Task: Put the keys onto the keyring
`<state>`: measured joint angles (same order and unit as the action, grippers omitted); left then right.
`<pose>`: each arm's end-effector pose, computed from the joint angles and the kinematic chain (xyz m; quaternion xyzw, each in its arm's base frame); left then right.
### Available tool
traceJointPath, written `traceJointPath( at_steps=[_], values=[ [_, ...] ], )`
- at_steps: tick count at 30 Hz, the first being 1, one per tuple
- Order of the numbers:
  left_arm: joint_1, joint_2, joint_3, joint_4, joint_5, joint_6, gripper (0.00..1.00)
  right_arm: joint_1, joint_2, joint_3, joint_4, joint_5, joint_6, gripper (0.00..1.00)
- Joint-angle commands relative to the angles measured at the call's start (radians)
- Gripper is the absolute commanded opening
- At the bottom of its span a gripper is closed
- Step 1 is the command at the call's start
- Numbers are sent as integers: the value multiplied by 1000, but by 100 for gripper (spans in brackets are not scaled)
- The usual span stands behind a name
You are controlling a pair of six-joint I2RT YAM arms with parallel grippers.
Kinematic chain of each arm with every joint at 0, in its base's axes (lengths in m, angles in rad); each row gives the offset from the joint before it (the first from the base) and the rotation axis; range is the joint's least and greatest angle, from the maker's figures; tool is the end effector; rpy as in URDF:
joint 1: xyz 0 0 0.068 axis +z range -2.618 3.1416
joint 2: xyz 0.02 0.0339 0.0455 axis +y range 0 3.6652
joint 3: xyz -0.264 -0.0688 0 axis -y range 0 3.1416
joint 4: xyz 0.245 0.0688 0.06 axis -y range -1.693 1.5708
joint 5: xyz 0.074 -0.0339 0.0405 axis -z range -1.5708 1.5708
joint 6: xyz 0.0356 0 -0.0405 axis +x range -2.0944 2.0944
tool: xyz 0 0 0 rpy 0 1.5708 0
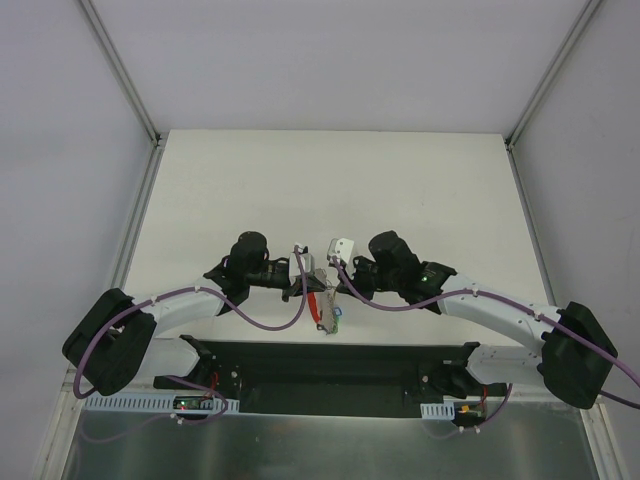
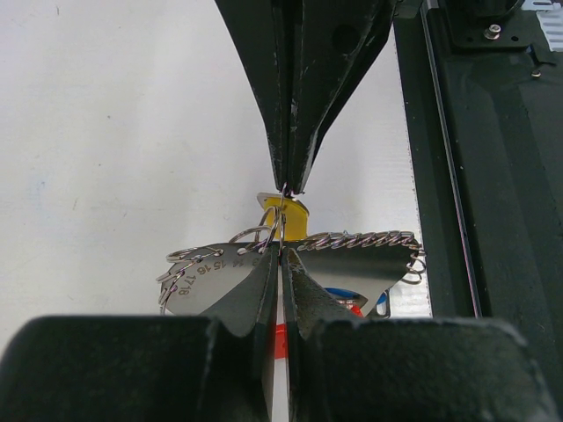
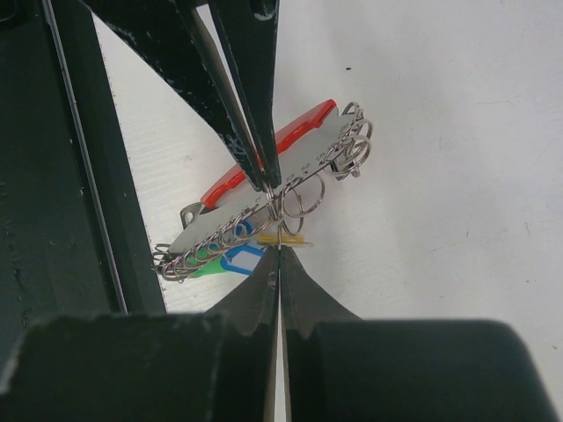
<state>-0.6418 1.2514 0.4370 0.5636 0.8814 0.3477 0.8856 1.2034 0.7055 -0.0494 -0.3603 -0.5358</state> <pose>0.1778 -0.1672 0.2031 0.5694 0.5047 -0.4146 0.4992 0.1553 0.2098 0.2397 -0.6261 0.5929 0.2377 0.4472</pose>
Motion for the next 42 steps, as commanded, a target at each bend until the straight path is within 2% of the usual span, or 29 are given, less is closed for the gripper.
traceJointPath(
  at_steps=[1, 7, 10, 15, 20, 29, 33, 42],
  values=[
    [-6, -3, 23, 47, -5, -7, 0, 4, -2, 43, -21, 6, -1, 1],
    [-6, -39, 22, -39, -140, 2, 0, 4, 80, 172, -285, 119, 59, 1],
    [-4, -76, 0, -41, -199, -29, 0, 1, 104, 219, -426, 234, 88, 1],
    [-6, -153, -52, -56, -327, -90, 0, -19, 114, 305, -675, 513, 97, 1],
    [-6, -227, -92, -70, -461, -139, 0, -57, 192, 380, -822, 674, 80, 1],
    [-6, -406, -190, -65, -617, -187, 0, -80, 508, 514, -892, 667, -19, 1],
    [-5, -443, -207, -56, -630, -180, 0, -79, 645, 598, -934, 652, -61, 1],
    [-6, -484, -216, -56, -628, -181, 0, -65, 823, 755, -955, 584, -113, 1]
  ],
)
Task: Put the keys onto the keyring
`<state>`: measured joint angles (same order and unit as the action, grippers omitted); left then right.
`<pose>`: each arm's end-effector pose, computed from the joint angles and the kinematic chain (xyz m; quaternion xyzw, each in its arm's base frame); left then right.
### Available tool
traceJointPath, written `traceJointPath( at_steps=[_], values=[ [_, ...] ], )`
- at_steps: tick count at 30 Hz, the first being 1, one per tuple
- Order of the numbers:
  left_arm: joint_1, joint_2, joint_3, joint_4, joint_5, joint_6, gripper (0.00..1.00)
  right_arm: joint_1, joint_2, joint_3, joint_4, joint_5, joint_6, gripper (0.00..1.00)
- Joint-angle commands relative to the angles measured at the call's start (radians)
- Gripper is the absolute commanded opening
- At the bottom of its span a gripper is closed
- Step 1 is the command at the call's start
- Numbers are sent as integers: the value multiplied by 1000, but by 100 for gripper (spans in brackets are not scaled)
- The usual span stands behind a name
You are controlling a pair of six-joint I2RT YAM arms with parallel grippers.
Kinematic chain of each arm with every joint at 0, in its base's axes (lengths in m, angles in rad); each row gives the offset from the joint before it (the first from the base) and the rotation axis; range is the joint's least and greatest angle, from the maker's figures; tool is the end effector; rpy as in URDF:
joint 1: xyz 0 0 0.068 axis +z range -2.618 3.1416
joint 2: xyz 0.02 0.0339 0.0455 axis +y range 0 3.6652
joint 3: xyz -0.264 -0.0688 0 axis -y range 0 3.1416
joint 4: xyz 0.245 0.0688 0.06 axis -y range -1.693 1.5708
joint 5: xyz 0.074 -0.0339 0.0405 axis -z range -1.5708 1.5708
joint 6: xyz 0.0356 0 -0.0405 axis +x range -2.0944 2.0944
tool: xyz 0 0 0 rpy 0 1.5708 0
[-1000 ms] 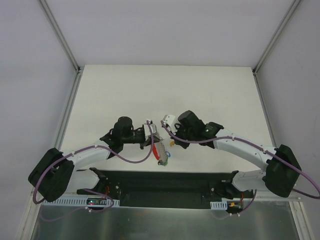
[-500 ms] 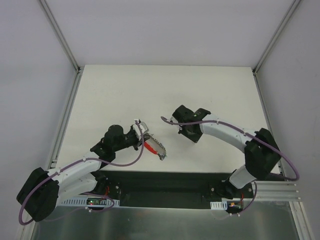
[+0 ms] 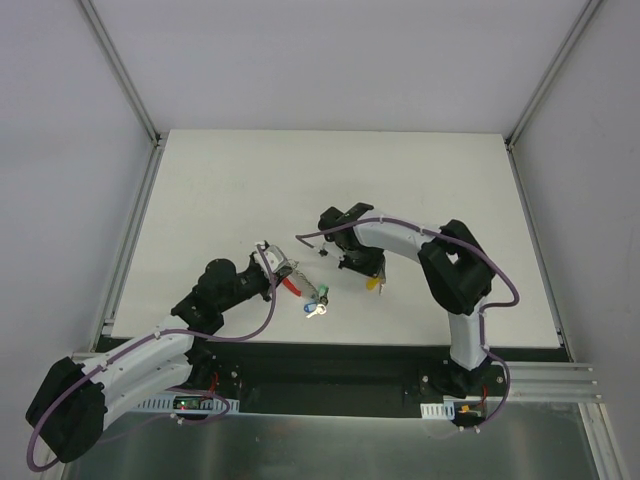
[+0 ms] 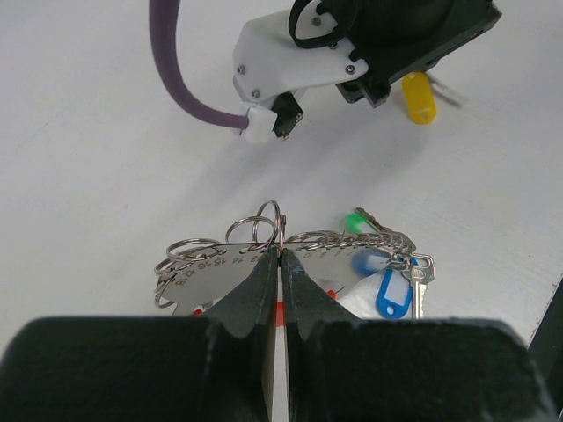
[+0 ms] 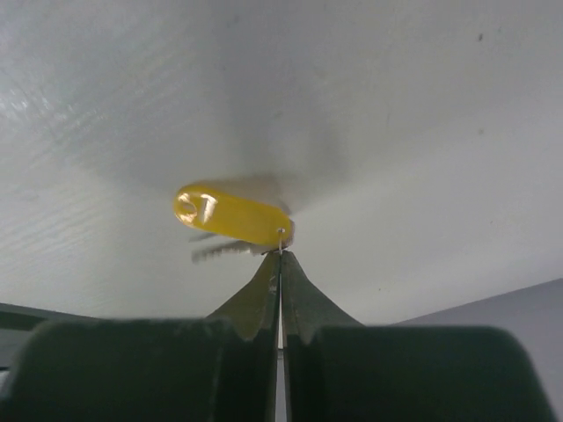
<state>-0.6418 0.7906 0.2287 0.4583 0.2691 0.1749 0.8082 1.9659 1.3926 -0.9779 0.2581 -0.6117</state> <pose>0.1396 -0.1161 0.2102 0.3747 0.6399 -0.2504 0.6224 0.2567 0.2555 0.1663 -0.6454 0.7529 -0.1271 0.0223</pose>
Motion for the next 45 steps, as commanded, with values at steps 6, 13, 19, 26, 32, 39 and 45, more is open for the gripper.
traceJointPath(
  at_steps=[6, 13, 19, 26, 32, 39, 45],
  values=[
    [-6, -24, -8, 48, -11, -6, 0, 31, 128, 117, -45, -23, -59, 2],
    [-6, -14, -5, 48, -4, -5, 0, 48, 145, 157, -51, -26, -60, 14],
    [-6, -11, -2, 48, -4, -6, 0, 49, 55, 140, -25, -42, -42, 26],
    [-6, -5, -2, 48, -4, -6, 0, 46, -169, -30, 165, -59, -17, 33],
    [-4, -7, -2, 48, 1, -5, 0, 6, -379, -305, 433, -95, -57, 28],
    [-6, -11, -5, 49, 4, -3, 0, -60, -475, -464, 634, -181, -85, 21],
    [-6, -17, -6, 48, 5, -3, 0, -81, -432, -469, 666, -236, -86, 22]
  ],
)
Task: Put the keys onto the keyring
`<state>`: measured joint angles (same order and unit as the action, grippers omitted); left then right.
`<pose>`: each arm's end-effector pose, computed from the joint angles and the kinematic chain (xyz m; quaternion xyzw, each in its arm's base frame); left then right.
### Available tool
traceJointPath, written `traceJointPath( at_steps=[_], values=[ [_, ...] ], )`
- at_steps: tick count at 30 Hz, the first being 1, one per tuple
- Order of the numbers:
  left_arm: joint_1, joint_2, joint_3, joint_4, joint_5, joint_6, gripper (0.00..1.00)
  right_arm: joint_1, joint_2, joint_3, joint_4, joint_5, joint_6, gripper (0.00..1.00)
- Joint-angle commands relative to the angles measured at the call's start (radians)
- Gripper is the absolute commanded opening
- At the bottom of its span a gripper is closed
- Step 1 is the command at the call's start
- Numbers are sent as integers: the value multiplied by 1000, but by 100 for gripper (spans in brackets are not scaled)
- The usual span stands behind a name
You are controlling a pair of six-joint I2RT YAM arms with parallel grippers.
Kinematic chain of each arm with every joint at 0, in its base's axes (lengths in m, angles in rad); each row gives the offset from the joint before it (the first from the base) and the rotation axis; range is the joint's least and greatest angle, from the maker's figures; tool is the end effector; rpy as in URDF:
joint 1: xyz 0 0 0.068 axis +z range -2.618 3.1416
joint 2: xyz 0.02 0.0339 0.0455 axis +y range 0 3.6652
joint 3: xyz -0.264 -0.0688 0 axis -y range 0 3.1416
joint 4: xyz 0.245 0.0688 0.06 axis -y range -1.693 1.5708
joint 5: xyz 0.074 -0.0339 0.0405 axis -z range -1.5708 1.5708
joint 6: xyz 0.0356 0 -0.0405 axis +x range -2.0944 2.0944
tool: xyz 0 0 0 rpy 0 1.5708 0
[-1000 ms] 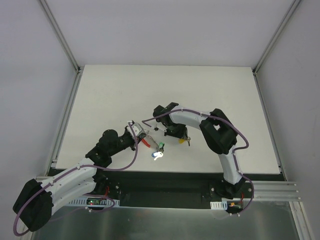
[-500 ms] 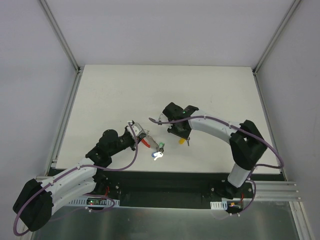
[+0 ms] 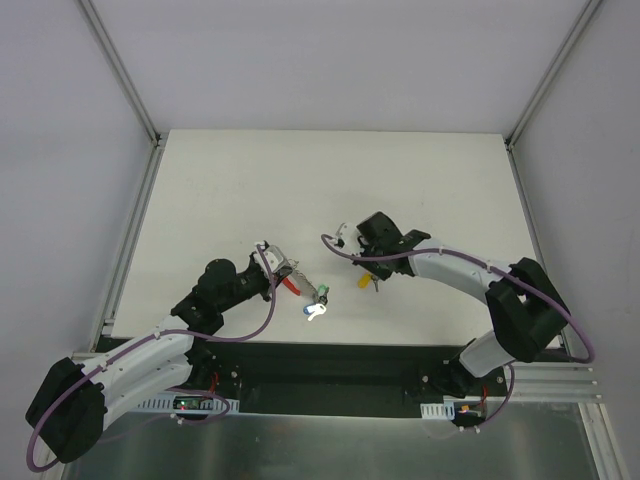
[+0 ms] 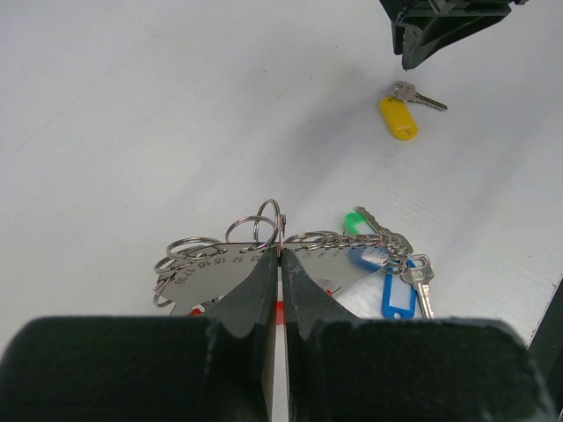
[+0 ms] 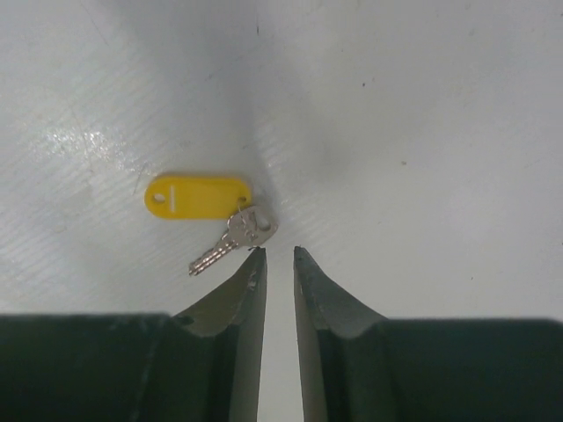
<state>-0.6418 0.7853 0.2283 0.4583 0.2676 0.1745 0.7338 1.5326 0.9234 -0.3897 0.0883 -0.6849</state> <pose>0.1392 -0.1158 0.2109 0.3737 0.6386 -0.2502 0.6244 0.2282 0.2015 0.1943 -0.6148 0.7354 -0.0354 0.2827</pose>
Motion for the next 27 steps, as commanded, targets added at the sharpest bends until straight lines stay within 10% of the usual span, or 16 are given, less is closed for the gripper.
traceJointPath(
  at_steps=[1, 27],
  values=[
    [-6, -14, -4, 48, 7, -4, 0, -10, 9, 2, 80, -71, -13, 22],
    [-6, -6, -1, 46, 13, -3, 0, -19, 101, 49, 23, -68, -27, 15]
  ],
)
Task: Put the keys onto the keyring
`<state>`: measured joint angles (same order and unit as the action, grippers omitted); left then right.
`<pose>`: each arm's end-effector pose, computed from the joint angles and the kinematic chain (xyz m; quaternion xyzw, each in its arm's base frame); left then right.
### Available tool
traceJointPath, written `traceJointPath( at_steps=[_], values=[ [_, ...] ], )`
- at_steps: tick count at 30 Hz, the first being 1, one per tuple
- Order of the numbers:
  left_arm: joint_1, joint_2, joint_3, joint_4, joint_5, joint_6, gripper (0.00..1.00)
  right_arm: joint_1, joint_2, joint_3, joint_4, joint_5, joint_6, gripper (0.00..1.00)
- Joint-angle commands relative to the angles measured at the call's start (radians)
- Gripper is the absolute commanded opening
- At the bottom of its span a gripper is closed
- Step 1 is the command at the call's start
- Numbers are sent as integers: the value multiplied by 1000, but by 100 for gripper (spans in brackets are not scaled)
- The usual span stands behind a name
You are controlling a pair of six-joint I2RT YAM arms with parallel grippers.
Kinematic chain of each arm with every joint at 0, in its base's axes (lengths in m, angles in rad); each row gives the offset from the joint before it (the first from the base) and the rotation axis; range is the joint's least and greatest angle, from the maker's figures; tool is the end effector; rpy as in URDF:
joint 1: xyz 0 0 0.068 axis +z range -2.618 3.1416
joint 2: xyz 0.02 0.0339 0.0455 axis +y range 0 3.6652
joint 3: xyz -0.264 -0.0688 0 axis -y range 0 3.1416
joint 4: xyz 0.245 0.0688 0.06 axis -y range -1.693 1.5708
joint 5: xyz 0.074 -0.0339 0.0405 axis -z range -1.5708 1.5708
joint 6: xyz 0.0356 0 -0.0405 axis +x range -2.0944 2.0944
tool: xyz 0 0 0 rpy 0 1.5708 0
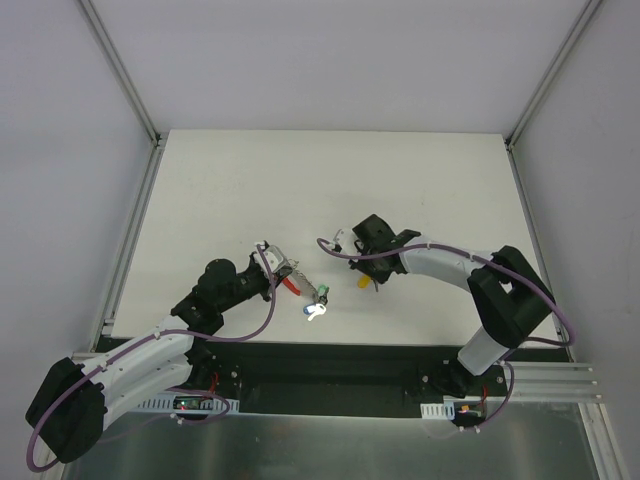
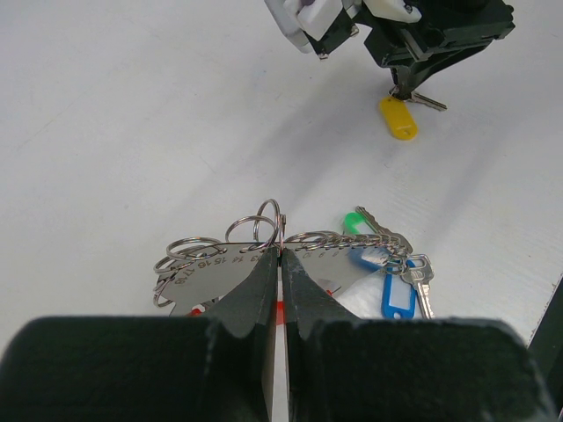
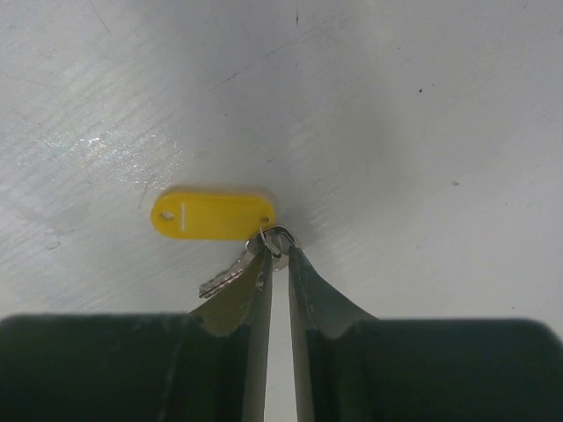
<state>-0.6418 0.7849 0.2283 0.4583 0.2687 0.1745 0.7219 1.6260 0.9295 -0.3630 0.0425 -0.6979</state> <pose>0.1391 -0.1158 0.2110 0.3740 0.6383 -0.2506 0.6244 0.2371 0.2068 0.1704 -0.6264 0.7371 -0.0175 0.2530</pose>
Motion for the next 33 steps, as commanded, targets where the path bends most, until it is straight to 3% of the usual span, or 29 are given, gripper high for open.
traceJointPath(
  at_steps=[1, 33],
  values=[
    [-6, -6, -1, 46, 13, -1, 0, -7, 8, 42, -4, -26, -14, 15],
    [-6, 5, 5, 40, 32, 0, 0, -6, 31, 65, -25, -70, -23, 12]
  ],
)
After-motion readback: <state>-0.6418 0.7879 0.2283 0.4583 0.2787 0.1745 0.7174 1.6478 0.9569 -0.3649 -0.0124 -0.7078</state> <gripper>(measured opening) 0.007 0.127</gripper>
